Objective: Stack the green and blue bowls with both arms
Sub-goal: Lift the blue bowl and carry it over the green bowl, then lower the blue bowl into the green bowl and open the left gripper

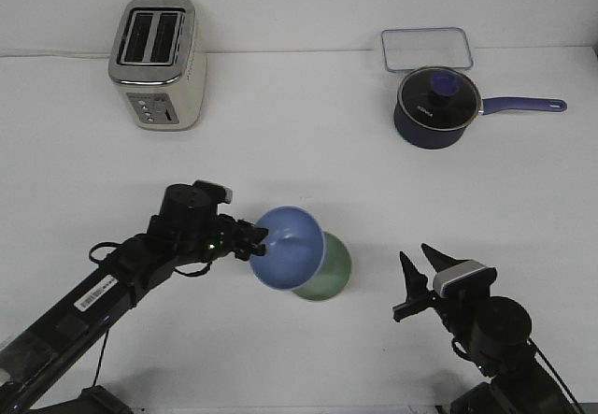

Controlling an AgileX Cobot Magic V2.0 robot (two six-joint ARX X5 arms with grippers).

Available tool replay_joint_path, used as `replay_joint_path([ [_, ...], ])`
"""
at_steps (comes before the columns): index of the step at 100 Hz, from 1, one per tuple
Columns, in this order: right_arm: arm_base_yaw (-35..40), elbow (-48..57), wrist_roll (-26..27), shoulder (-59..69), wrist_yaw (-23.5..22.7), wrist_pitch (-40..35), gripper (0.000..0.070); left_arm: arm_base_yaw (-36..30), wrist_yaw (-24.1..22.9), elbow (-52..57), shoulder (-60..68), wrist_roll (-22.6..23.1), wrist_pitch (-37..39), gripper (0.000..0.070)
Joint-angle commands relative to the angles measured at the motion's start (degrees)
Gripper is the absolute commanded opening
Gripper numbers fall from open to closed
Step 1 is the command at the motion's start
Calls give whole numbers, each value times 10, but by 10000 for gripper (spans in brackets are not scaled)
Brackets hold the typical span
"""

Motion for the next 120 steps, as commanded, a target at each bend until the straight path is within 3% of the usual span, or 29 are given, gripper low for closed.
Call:
replay_joint_path([
  [1, 4, 0, 4, 1, -1, 5, 283, -17, -7, 11, 18, -6, 14, 12],
  [17, 4, 0, 4, 1, -1, 5, 283, -50, -13, 11, 50, -6, 30, 12],
  [35, 4, 0, 4, 1, -1, 5, 283, -74, -55, 11, 85, -1, 50, 12],
  [69, 4, 0, 4, 1, -1, 5, 283, -86, -54, 11, 111, 2, 74, 20],
  [74, 4, 0, 4, 1, -1, 5, 283, -86, -54, 11, 111, 5, 77, 80],
  [85, 4, 0, 4, 1, -1, 5, 283, -85, -50, 12, 109, 3, 92, 379],
  [89, 4, 0, 4, 1, -1, 5, 283, -81, -50, 12, 107, 4, 97, 440],
  [107, 4, 0, 3, 1, 2, 5, 283, -38, -58, 12, 69, 17, 99, 463],
  [120, 4, 0, 2, 1, 16, 6, 283, 11, -112, 12, 3, 41, 96, 462],
])
